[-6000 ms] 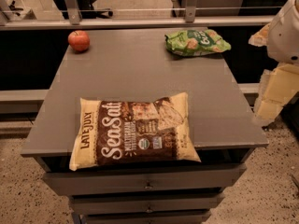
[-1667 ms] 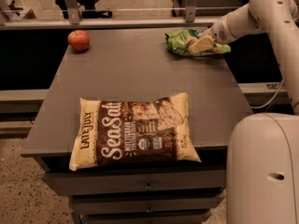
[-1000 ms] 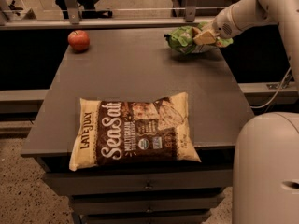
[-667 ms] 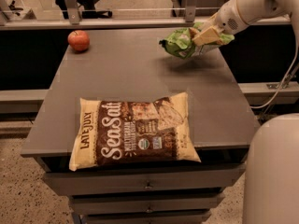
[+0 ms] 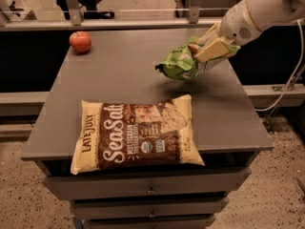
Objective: Move green rice chip bag near brown chip bag
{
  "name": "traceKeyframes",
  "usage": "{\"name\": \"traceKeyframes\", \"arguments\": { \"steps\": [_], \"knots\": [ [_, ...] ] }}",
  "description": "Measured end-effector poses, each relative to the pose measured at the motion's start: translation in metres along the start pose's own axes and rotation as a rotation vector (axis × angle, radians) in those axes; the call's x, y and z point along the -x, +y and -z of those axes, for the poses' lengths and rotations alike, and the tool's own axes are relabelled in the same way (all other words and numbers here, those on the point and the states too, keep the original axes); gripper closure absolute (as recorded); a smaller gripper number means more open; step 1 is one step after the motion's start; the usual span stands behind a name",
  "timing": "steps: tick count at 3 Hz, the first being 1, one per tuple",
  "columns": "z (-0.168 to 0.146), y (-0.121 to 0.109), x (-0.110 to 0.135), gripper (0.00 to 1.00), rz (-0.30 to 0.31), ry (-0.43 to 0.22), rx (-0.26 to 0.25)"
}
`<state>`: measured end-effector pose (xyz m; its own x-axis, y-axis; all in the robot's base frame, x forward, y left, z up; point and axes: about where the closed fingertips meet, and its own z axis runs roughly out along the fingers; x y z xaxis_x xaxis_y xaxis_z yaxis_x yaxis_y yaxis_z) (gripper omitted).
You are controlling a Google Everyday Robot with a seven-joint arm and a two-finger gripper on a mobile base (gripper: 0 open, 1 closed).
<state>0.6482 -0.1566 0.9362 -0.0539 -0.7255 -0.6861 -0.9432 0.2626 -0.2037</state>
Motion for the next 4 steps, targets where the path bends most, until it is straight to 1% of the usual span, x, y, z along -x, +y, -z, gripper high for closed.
{"name": "traceKeyframes", "arguments": {
  "steps": [1, 2, 3, 4],
  "knots": [
    [-0.010, 0.039, 0.004, 1.00, 0.030, -0.013, 0.062],
    [-0.021, 0.062, 0.007, 1.00, 0.045, -0.027, 0.096],
    [-0.029, 0.075, 0.006, 0.82, 0.050, -0.027, 0.114],
    [-0.034, 0.079, 0.005, 0.59, 0.049, -0.024, 0.117]
  ]
}}
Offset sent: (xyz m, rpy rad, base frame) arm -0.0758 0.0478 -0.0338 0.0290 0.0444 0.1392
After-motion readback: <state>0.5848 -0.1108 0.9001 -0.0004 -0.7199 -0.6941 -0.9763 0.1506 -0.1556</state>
